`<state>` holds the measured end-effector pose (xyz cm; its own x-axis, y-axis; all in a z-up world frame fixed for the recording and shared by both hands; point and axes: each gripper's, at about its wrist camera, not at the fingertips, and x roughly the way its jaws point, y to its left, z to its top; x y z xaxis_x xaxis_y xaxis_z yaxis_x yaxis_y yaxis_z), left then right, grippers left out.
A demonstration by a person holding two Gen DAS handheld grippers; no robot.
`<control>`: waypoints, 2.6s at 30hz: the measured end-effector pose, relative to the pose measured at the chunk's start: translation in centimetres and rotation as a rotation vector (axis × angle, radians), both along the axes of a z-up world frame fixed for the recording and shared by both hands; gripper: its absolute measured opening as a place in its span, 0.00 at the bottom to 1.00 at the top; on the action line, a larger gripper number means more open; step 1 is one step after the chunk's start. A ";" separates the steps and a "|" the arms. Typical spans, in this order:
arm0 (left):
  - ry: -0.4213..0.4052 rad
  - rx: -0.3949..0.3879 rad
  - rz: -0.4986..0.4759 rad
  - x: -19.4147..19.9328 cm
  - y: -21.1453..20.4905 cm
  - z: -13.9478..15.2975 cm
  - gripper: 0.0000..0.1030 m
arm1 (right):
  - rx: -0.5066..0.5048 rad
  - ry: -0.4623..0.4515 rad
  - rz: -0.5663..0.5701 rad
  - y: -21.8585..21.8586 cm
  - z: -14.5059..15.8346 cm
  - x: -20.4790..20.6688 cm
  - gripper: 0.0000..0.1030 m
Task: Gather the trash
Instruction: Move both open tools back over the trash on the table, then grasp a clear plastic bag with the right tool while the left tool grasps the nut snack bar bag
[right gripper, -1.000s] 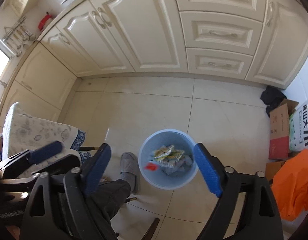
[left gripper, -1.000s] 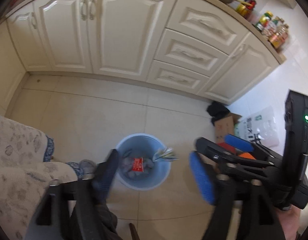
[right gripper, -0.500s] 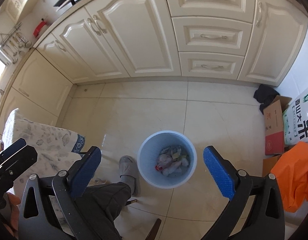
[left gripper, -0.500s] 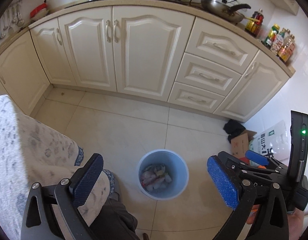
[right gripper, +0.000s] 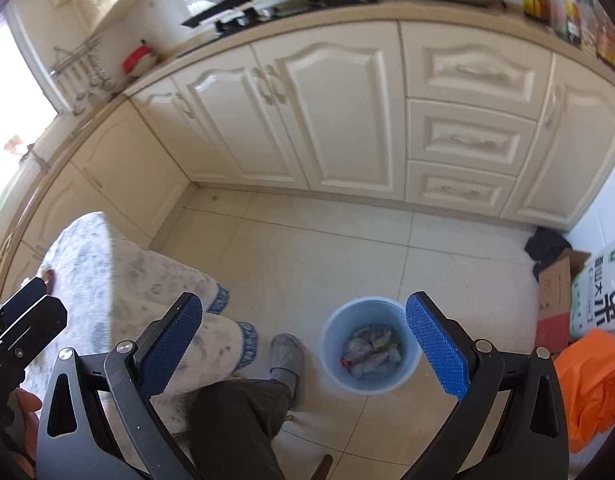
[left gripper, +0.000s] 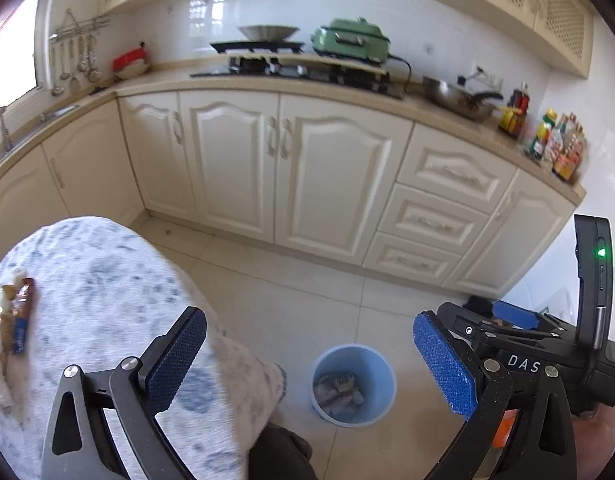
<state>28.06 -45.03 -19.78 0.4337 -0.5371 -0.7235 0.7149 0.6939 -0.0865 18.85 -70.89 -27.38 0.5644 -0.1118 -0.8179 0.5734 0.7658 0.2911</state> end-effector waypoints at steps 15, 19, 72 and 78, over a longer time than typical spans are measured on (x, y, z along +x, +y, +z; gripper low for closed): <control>-0.163 -0.116 0.242 -5.4 21.1 8.6 0.99 | -0.141 -0.170 0.235 13.9 10.2 5.8 1.00; -0.203 -0.129 0.323 -7.4 25.8 10.0 0.99 | -0.178 -0.209 0.287 17.4 12.0 6.6 1.00; 0.017 -0.021 0.732 3.9 42.7 1.4 0.99 | 0.077 -0.086 0.823 44.8 -0.6 26.5 0.48; 0.029 -0.013 0.695 6.0 40.5 0.7 0.99 | 0.082 -0.100 0.874 44.0 -0.5 25.6 0.27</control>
<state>34.09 -4.49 -19.09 0.6606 -0.1505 -0.7355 0.1025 0.9886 -0.1103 44.47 -26.89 -27.87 0.4896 0.4507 -0.7464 -0.2390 0.8926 0.3822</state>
